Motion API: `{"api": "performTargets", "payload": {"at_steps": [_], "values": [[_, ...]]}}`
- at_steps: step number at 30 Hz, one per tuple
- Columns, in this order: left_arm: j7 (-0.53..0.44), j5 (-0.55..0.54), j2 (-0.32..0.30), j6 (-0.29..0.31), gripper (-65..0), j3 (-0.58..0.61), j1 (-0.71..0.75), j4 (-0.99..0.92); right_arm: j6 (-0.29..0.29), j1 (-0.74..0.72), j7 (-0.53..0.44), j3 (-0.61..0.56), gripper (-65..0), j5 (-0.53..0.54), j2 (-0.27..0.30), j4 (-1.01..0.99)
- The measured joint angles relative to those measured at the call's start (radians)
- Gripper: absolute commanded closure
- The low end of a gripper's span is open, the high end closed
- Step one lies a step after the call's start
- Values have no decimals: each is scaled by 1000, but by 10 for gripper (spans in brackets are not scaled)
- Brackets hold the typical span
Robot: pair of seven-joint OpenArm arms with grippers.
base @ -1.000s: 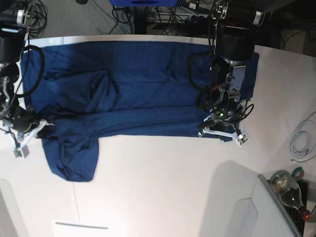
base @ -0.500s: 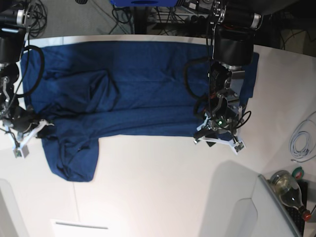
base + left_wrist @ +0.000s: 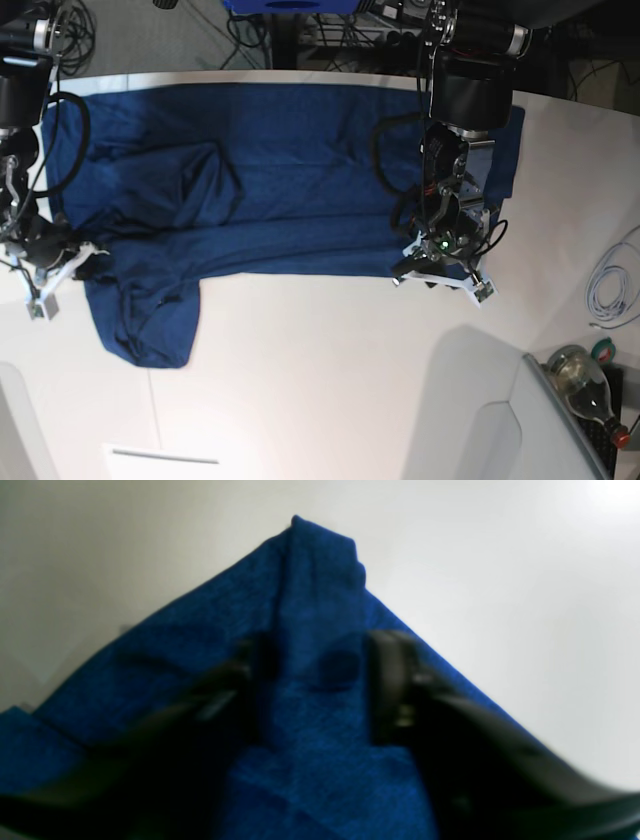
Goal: Layout the t-shirt on the table in an organized manner, then fold the t-shirt properly
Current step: 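Pinch the shirt side edge with the left gripper and lift it, then fold the held edge over the shirt body with the left gripper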
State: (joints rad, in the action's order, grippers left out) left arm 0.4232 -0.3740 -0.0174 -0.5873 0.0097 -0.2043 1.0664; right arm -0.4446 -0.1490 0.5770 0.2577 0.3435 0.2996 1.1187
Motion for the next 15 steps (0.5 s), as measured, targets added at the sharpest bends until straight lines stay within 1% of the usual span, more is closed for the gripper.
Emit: {"api": "performTargets", "payload": {"at_steps": [2, 4, 11, 15], "values": [[0, 0, 0, 0, -125, -5, 0, 0, 0, 0, 0, 0, 0, 0, 0, 0], [0, 0, 0, 0, -104, -8, 0, 0, 0, 0, 0, 0, 0, 0, 0, 0], [0, 0, 0, 0, -97, -9, 0, 0, 0, 0, 0, 0, 0, 0, 0, 0], [3, -1, 0, -1, -110, -5, 1, 8, 0, 0, 0, 0, 0, 0, 0, 0]]}}
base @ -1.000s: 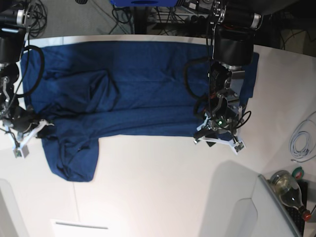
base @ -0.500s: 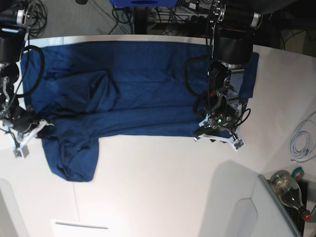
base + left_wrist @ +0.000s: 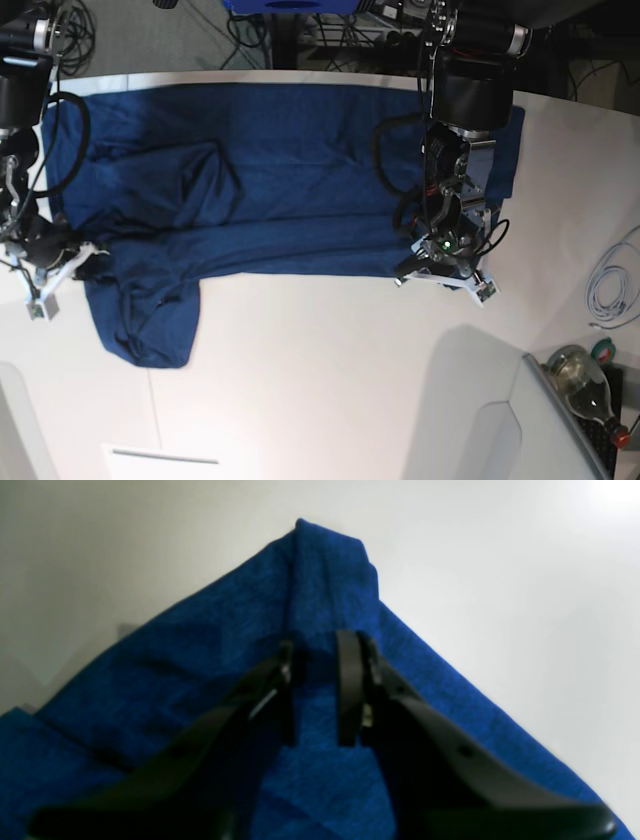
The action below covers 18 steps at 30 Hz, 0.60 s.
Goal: Layout the t-shirt on the table in an organized manner, then fold the t-shirt properly
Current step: 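Fold the held edge over the shirt body with the left gripper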
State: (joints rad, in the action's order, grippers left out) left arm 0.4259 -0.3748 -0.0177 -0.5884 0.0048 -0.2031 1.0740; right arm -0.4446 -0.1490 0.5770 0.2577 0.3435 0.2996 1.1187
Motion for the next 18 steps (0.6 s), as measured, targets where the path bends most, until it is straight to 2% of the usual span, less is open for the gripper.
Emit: {"api": "performTargets", "payload": {"at_steps": [2, 5, 6, 7, 9, 13, 18], "values": [[36, 0, -1, -7, -155, 3, 2, 32, 0, 0, 1, 0, 0, 0, 0, 0], [113, 7, 1, -7, -267, 4, -14, 54, 0, 0, 0, 0, 0, 0, 0, 0], [142, 6, 1, -8, -323, 6, -29, 49, 0, 0, 0, 0, 0, 2, 0, 0], [142, 8, 2, -6, -374, 6, -42, 37, 0, 0, 0, 0, 0, 0, 0, 0], [150, 45, 0, -3, -433, 9, -61, 15, 0, 0, 0, 0, 0, 0, 0, 0], [178, 209, -5, -10, -439, 85, -49, 15, 0, 0, 0, 0, 0, 0, 0, 0], [188, 258, 18, 1, -439, 95, -44, 8, 0, 0, 0, 0, 0, 0, 1, 0]]}}
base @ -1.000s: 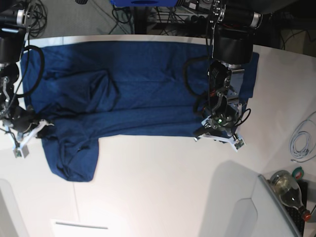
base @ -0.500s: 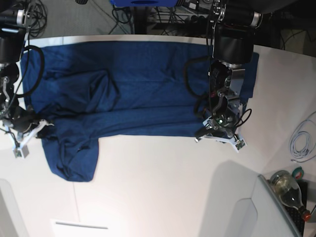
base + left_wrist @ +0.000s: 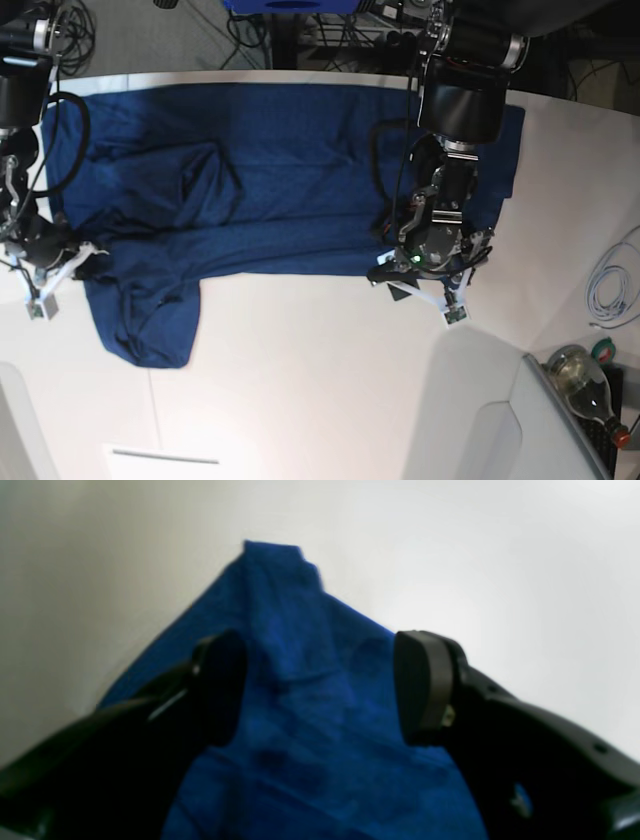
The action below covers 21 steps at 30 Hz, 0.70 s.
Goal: Layout the t-shirt on the table in an organized manner, then fold the t-shirt properly
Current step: 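Fold the held edge over the shirt body with the left gripper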
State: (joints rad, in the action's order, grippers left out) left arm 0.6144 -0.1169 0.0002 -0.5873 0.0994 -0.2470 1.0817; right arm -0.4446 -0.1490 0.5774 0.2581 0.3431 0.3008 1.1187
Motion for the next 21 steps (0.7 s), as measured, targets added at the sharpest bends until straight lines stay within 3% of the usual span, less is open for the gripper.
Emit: {"api": "performTargets", "payload": {"at_steps": [5, 16, 18, 21], "values": [[80, 6, -20, -1, -439, 0, -16, -16, 0, 0, 0, 0, 0, 0, 0, 0], [67, 12, -17, 0, -436, 11, -89, -170, 0, 0, 0, 0, 0, 4, 0, 0], [62, 13, -17, 0, -390, 12, -85, -168, 0, 0, 0, 0, 0, 4, 0, 0], [64, 11, -16, 1, -253, 12, -83, -167, 0, 0, 0, 0, 0, 4, 0, 0]]}}
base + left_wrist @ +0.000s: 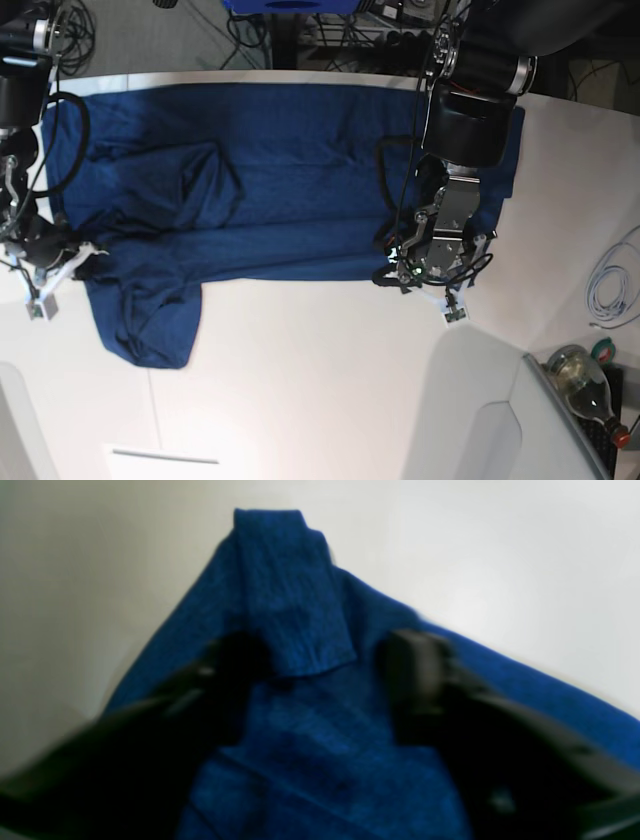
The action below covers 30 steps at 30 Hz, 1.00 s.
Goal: Layout the t-shirt on the table in an organized manner, then fold the t-shirt properly
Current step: 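Fold the held edge over the shirt body with the left gripper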
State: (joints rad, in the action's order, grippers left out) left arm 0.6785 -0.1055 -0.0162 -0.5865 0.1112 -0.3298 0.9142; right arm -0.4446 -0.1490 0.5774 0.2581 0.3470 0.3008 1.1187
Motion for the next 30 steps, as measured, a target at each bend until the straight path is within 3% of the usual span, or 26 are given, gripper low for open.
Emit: {"api": "performTargets", "payload": {"at_steps": [4, 12, 20, 30], "values": [[7, 0, 0, 0, -146, -3, 0, 0, 0, 0, 0, 0, 0, 0, 0, 0], [22, -4, 0, -1, -153, -11, 14, 79, 0, 0, 0, 0, 0, 0, 0, 0], [22, -8, 0, -1, -383, -12, 16, 80, 0, 0, 0, 0, 0, 0, 1, 0], [22, -8, 0, -1, -388, -13, 11, 80, 0, 0, 0, 0, 0, 0, 0, 0]]}}
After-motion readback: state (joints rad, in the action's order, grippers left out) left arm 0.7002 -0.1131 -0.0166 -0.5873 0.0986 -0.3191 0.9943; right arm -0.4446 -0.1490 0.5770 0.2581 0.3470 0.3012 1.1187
